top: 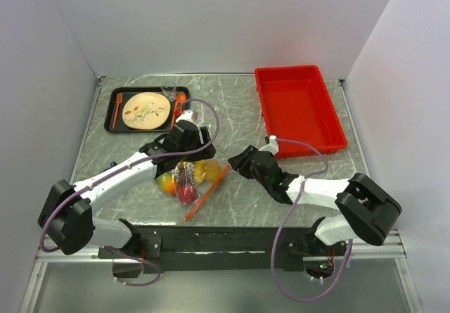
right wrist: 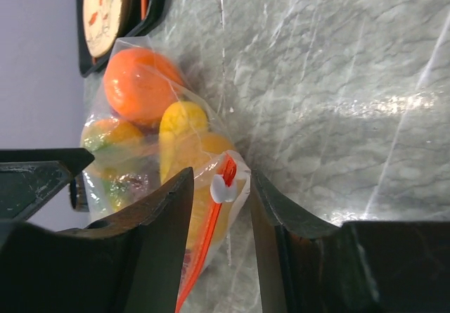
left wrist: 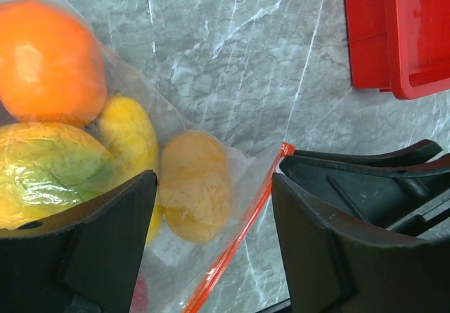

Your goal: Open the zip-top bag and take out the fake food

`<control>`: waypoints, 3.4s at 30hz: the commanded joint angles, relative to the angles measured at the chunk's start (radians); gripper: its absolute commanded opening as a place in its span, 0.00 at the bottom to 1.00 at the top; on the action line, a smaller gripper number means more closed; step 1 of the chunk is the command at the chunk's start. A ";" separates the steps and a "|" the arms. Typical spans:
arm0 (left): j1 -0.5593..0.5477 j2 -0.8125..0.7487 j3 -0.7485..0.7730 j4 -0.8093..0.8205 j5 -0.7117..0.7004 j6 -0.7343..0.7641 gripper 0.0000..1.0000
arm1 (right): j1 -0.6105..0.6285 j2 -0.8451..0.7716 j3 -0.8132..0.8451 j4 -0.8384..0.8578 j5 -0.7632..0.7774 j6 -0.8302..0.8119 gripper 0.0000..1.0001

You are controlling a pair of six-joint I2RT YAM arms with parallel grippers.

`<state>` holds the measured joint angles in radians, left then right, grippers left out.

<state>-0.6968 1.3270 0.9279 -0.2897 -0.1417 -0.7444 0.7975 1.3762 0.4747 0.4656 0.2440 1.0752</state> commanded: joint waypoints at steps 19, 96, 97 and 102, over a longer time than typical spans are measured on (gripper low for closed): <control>0.008 -0.006 0.063 0.004 0.024 0.022 0.73 | -0.006 0.047 -0.039 0.159 -0.009 0.097 0.35; 0.244 -0.012 0.049 0.773 1.449 0.457 0.34 | 0.046 -0.068 1.151 -1.136 -0.433 -0.827 0.00; 0.244 -0.014 0.048 0.774 1.449 0.461 0.30 | 0.046 -0.069 1.148 -1.137 -0.431 -0.828 0.00; 0.246 -0.020 0.042 0.765 1.440 0.477 0.01 | 0.046 -0.072 1.131 -1.137 -0.405 -0.834 0.00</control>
<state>-0.4484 1.3197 0.9432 0.4858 1.2819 -0.3096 0.8360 1.3434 1.5730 -0.7265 -0.2001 0.2604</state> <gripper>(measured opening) 0.136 0.155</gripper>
